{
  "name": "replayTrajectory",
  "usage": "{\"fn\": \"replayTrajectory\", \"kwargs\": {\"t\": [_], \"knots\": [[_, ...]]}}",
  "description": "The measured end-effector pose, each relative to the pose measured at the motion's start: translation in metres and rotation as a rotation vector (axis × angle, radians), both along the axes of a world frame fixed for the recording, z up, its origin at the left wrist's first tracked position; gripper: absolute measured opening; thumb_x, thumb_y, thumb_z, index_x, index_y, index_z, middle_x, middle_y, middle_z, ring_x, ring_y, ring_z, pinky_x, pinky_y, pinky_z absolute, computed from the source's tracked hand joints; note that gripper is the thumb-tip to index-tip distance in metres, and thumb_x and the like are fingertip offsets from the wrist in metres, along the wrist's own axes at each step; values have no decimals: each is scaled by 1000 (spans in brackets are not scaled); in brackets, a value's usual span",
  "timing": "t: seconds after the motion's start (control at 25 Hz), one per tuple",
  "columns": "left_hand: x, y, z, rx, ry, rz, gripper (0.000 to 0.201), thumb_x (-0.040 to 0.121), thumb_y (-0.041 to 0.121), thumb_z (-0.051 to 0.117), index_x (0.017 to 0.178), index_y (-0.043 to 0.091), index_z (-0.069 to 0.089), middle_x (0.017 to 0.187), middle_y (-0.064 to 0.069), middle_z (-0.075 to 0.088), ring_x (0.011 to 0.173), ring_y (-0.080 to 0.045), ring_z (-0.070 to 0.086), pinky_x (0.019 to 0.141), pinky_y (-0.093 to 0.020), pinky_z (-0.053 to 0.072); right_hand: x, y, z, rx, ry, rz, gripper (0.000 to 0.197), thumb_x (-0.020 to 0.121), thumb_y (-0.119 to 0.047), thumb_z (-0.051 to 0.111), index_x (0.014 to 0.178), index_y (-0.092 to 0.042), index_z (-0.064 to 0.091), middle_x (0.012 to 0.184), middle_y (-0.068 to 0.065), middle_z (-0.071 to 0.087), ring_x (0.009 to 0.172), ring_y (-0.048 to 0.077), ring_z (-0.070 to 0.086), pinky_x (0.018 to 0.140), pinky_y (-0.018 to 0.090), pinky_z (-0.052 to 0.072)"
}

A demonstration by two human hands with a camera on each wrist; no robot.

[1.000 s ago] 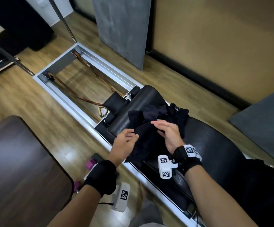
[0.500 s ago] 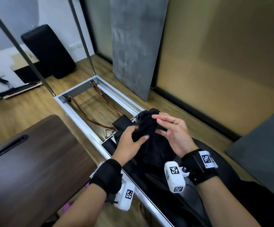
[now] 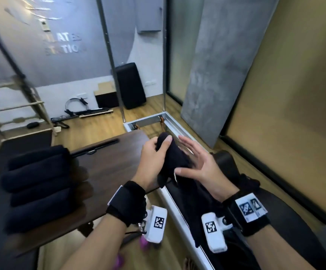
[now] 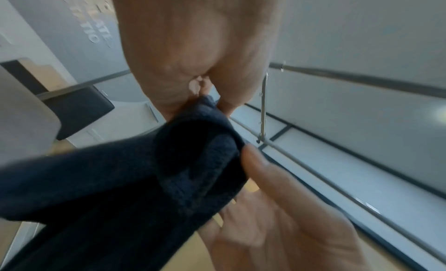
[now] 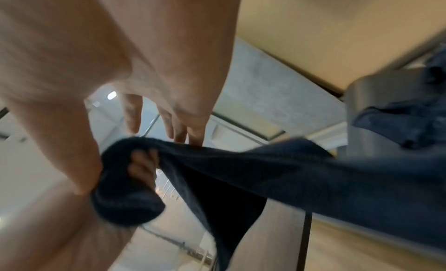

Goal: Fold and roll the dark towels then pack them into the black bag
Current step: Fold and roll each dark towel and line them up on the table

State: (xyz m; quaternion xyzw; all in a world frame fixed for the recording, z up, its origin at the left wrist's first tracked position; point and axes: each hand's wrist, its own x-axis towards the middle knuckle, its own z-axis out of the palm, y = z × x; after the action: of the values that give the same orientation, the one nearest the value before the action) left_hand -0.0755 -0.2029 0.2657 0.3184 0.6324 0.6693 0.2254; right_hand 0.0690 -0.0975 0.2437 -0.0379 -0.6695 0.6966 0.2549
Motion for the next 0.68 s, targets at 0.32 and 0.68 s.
{"fn": "replayTrajectory", "kwargs": {"t": [0.32,0.68], "knots": [[-26,-124,13,19,-99,38,18,104,25,66,111,13,78,109,-12,79,104,-25,72,92,-41,54,-63,-91,11,273,32,-197,28,92,0,70,109,-21,79,111,-5,77,108,16,73,94,41,61],[-23,-186,-1,-50,362,129,53,80,29,92,125,24,65,123,5,65,117,-5,61,97,-23,51,-97,-139,44,114,11,-140,28,100,-29,68,95,-3,78,95,22,75,91,29,72,82,42,58]]}}
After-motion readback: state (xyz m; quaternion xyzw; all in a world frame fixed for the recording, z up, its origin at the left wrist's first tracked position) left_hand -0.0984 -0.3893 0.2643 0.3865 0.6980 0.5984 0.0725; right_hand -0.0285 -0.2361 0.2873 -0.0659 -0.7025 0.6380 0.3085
